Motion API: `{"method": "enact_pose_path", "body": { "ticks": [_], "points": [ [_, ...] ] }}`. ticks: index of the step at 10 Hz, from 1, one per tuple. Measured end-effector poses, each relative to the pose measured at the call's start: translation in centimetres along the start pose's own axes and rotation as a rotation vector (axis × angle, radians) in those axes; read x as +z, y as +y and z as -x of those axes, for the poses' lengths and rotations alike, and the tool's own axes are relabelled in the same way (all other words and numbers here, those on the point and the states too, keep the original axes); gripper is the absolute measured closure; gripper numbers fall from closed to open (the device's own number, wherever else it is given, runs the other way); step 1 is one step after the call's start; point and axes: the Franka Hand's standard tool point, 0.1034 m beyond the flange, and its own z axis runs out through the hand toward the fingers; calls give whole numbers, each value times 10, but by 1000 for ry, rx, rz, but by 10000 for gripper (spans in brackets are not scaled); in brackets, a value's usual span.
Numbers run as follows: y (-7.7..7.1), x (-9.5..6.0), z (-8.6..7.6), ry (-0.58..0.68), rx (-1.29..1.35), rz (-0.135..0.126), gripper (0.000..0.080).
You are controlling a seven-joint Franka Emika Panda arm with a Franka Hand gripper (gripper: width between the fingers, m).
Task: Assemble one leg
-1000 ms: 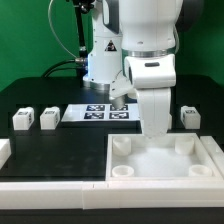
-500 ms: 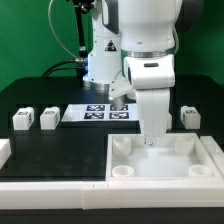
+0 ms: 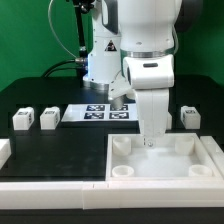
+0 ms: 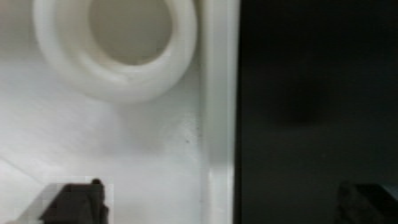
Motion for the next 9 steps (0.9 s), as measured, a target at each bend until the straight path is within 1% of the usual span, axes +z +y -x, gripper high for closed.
{"method": "enact_pose_path", "body": {
  "ticks": [1, 2, 3, 4, 5, 6, 7, 8, 9],
  "points": [
    [-1, -1, -1, 0, 21, 2, 150],
    [-8, -11, -5, -4, 142, 8, 150],
    [-19, -23, -15, -7, 237, 17, 150],
    [-29, -30, -26, -8, 282, 22, 150],
    [-37, -35, -36, -7, 391, 23, 150],
    [-43, -36, -47, 2, 574, 18, 150],
    [-45, -37, -61, 15, 733, 21, 150],
    [-50, -33, -73, 34, 900, 24, 150],
    [-54, -28, -77, 42, 1038, 8, 150]
  ]
}}
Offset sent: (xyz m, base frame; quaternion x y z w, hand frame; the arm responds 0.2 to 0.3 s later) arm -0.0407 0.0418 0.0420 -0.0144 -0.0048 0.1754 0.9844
